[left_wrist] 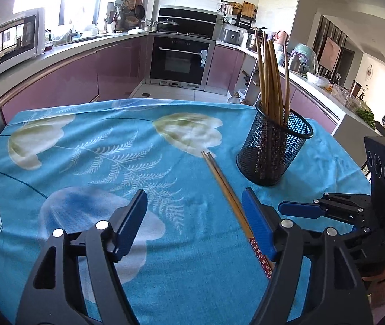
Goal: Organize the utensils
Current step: 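Withdraw the right gripper back toward the last chopsticks, then move the left gripper over the red-ended chopstick while the right gripper approaches the other chopstick, then close the left gripper on the red-ended chopstick while the right gripper closes on the other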
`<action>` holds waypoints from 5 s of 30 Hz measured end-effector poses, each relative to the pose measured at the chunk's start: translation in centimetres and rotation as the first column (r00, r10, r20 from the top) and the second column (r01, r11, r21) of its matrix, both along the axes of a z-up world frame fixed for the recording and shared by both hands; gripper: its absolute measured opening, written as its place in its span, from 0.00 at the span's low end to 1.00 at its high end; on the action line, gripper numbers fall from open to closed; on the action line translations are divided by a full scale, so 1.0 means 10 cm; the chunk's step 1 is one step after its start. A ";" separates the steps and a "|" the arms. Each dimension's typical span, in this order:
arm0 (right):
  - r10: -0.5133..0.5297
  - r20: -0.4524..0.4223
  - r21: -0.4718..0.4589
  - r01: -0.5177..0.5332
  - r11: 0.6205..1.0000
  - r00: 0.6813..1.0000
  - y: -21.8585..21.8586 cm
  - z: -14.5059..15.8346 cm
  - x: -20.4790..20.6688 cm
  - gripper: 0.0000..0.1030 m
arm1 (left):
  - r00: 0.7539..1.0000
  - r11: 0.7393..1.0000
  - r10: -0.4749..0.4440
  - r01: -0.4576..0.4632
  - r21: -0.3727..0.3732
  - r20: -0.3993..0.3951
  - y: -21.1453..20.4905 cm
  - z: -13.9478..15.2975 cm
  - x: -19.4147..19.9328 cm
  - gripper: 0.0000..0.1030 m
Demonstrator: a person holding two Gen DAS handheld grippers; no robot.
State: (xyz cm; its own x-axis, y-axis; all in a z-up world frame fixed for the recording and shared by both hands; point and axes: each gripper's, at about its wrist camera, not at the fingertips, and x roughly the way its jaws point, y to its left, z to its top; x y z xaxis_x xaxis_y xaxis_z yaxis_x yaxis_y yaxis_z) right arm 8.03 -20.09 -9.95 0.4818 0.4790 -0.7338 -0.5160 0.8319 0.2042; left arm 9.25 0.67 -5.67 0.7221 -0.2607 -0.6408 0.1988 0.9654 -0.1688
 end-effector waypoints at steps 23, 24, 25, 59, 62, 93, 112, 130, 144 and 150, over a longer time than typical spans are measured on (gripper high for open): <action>-0.041 0.023 -0.084 0.043 0.996 0.999 0.06 -0.12 -0.06 0.43 | 0.999 1.000 -0.007 0.007 0.010 -0.034 -0.06 -0.14 -0.01 0.69; -0.043 0.019 -0.079 0.044 0.996 0.999 0.06 -0.12 -0.05 0.43 | 0.999 1.000 -0.011 0.011 0.010 -0.038 -0.07 -0.15 -0.01 0.69; -0.044 0.016 -0.074 0.045 0.996 0.999 0.05 -0.12 -0.05 0.42 | 0.999 1.000 -0.014 0.014 0.012 -0.042 -0.08 -0.15 -0.01 0.69; -0.040 -0.024 -0.059 0.039 0.998 0.999 -0.03 -0.09 0.13 0.23 | 0.983 0.990 -0.101 0.115 0.084 -0.155 -0.48 -0.46 0.09 0.62; -0.039 -0.024 -0.058 0.038 0.998 0.999 -0.03 -0.10 0.14 0.23 | 0.982 0.989 -0.104 0.118 0.086 -0.156 -0.49 -0.47 0.09 0.61; -0.041 -0.025 -0.055 0.039 0.998 0.999 -0.03 -0.09 0.16 0.22 | 0.975 0.983 -0.140 0.157 0.090 -0.173 -0.59 -0.49 0.09 0.43; -0.041 -0.024 -0.055 0.039 0.998 0.999 -0.02 -0.10 0.17 0.22 | 0.970 0.987 -0.145 0.156 0.042 -0.193 -0.58 -0.49 0.06 0.16; -0.049 -0.019 -0.051 0.047 0.998 0.999 -0.03 -0.11 0.19 0.19 | 0.973 0.990 -0.124 0.136 0.047 -0.195 -0.59 -0.52 0.11 0.12; -0.050 -0.018 -0.054 0.049 0.997 0.999 -0.02 -0.11 0.21 0.17 | 0.974 0.991 -0.120 0.131 0.042 -0.194 -0.59 -0.53 0.11 0.11; -0.047 -0.015 -0.060 0.046 0.997 0.999 0.00 -0.12 0.23 0.14 | 0.974 0.991 -0.119 0.129 0.040 -0.194 -0.58 -0.53 0.11 0.12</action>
